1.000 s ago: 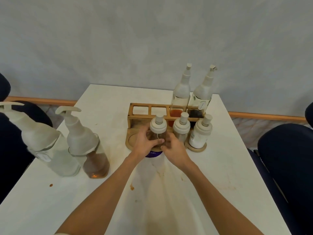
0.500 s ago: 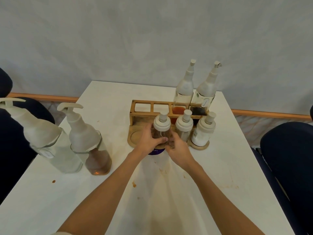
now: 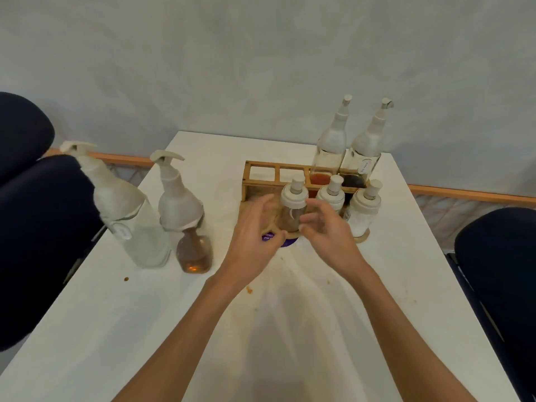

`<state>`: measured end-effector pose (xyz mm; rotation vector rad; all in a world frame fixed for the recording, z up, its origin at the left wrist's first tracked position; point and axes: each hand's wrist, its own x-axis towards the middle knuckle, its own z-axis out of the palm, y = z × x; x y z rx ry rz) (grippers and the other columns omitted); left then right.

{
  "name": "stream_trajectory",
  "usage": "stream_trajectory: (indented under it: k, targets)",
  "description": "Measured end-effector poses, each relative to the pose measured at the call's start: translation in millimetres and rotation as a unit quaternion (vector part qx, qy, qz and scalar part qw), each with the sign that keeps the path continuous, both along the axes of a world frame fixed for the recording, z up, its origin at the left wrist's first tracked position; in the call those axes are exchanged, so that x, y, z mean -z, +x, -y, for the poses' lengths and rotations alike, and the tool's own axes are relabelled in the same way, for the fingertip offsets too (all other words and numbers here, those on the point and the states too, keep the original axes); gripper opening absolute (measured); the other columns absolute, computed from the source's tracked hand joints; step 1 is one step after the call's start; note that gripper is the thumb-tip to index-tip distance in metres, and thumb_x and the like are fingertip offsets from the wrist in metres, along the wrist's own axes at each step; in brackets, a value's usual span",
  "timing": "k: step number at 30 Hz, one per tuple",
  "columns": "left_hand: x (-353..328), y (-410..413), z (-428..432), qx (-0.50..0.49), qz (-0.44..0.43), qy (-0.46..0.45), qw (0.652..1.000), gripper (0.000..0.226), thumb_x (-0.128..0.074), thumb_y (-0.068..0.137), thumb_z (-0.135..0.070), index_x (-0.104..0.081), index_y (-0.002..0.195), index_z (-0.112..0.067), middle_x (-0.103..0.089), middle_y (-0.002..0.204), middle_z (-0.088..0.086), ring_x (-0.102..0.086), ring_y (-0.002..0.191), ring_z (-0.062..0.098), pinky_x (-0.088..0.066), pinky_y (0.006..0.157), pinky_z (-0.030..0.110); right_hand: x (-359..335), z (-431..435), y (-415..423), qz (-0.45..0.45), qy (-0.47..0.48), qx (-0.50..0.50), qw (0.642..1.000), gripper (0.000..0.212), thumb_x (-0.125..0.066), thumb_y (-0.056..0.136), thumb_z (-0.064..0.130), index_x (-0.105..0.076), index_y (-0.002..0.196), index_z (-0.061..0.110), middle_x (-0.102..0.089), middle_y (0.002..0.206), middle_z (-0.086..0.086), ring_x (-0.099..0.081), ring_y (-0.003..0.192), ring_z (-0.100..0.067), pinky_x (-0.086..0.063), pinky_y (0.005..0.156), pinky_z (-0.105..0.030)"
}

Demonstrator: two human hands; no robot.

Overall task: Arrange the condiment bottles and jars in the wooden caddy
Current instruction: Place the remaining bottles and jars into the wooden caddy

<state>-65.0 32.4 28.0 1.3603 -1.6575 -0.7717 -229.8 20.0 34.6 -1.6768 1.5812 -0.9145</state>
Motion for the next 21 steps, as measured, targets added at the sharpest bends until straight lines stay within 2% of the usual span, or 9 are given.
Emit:
stream_trajectory:
  k: [2,3,6,9,11,14,16,18,21]
  targets:
    - [-4,14,-21,-0.010,-0.006,-0.012,1.000,0.062,-0.072,0.087,-0.017,-0.042,0.140,-0.029,-0.054,0.131,-0.013,-0.056,0.111,0.000,-0.048,0.088,0.008,-5,-3,13,0.005,-0.004,-0.016,1.000,0.047,-0.061,0.092,0.014,-0.046,0.136,0.022,-0.066,0.111,0.003,-0.062,0.101,-0.008,-0.044,0.075,-0.010]
    - [-7,22,-30,-0.025,-0.013,-0.026,0.999,0.061,-0.072,0.087,-0.017,-0.043,0.139,-0.029,-0.056,0.126,-0.015,-0.057,0.107,-0.003,-0.048,0.084,0.006,-6,-6,21,0.008,-0.005,-0.027,1.000,0.046,-0.061,0.092,0.016,-0.046,0.136,0.022,-0.066,0.111,0.003,-0.062,0.102,-0.008,-0.046,0.076,-0.011]
    - [-10,49,-56,-0.098,-0.047,-0.135,0.985,0.053,-0.072,0.086,-0.012,-0.050,0.133,-0.023,-0.062,0.116,-0.009,-0.059,0.107,0.000,-0.050,0.087,0.011,-7,-12,49,0.013,0.006,-0.053,0.998,0.049,-0.060,0.092,0.017,-0.045,0.138,0.023,-0.065,0.116,0.002,-0.062,0.101,-0.008,-0.050,0.078,-0.018]
    - [-4,77,-74,-0.189,-0.052,-0.215,0.957,0.052,-0.072,0.084,-0.002,-0.051,0.130,-0.014,-0.057,0.119,0.003,-0.055,0.111,0.006,-0.044,0.093,0.014,-7,-17,84,0.029,0.029,-0.091,0.995,0.060,-0.065,0.089,0.018,-0.038,0.142,0.026,-0.061,0.122,0.002,-0.060,0.106,-0.010,-0.050,0.079,-0.021]
    - [7,94,-77,-0.238,-0.062,-0.183,0.952,0.058,-0.074,0.082,-0.005,-0.047,0.134,-0.012,-0.049,0.123,0.000,-0.050,0.115,0.008,-0.040,0.097,0.015,-9,-18,108,0.053,0.043,-0.121,0.990,0.071,-0.071,0.085,0.022,-0.033,0.144,0.028,-0.055,0.130,0.002,-0.055,0.115,-0.015,-0.048,0.089,-0.027]
    - [28,108,-76,-0.250,-0.064,-0.105,0.960,0.063,-0.072,0.087,-0.016,-0.040,0.141,-0.015,-0.041,0.130,-0.002,-0.044,0.121,0.007,-0.039,0.101,0.017,-7,-13,139,0.071,0.040,-0.164,0.983,0.087,-0.080,0.077,0.029,-0.028,0.147,0.029,-0.044,0.144,0.003,-0.045,0.126,-0.016,-0.042,0.099,-0.031]
    - [39,109,-75,-0.227,-0.040,-0.073,0.970,0.067,-0.069,0.088,-0.013,-0.034,0.146,-0.015,-0.038,0.140,0.002,-0.037,0.123,0.001,-0.035,0.101,0.009,-2,-7,155,0.086,0.040,-0.182,0.979,0.094,-0.085,0.071,0.029,-0.029,0.146,0.028,-0.044,0.143,0.008,-0.044,0.127,-0.014,-0.041,0.103,-0.033]
    - [45,106,-74,-0.210,-0.042,-0.023,0.977,0.073,-0.067,0.089,-0.010,-0.027,0.150,-0.014,-0.034,0.149,0.004,-0.034,0.128,0.003,-0.028,0.097,0.000,5,-3,165,0.104,0.045,-0.180,0.977,0.095,-0.087,0.068,0.025,-0.029,0.144,0.025,-0.048,0.134,0.010,-0.048,0.120,-0.011,-0.045,0.098,-0.030]
    - [49,103,-71,-0.198,-0.074,0.027,0.977,0.077,-0.067,0.089,-0.008,-0.024,0.152,-0.017,-0.037,0.152,0.002,-0.038,0.138,0.016,-0.031,0.104,0.017,11,-4,174,0.102,0.035,-0.139,0.984,0.082,-0.087,0.069,0.021,-0.039,0.135,0.017,-0.053,0.123,0.004,-0.053,0.115,-0.016,-0.047,0.086,-0.025]
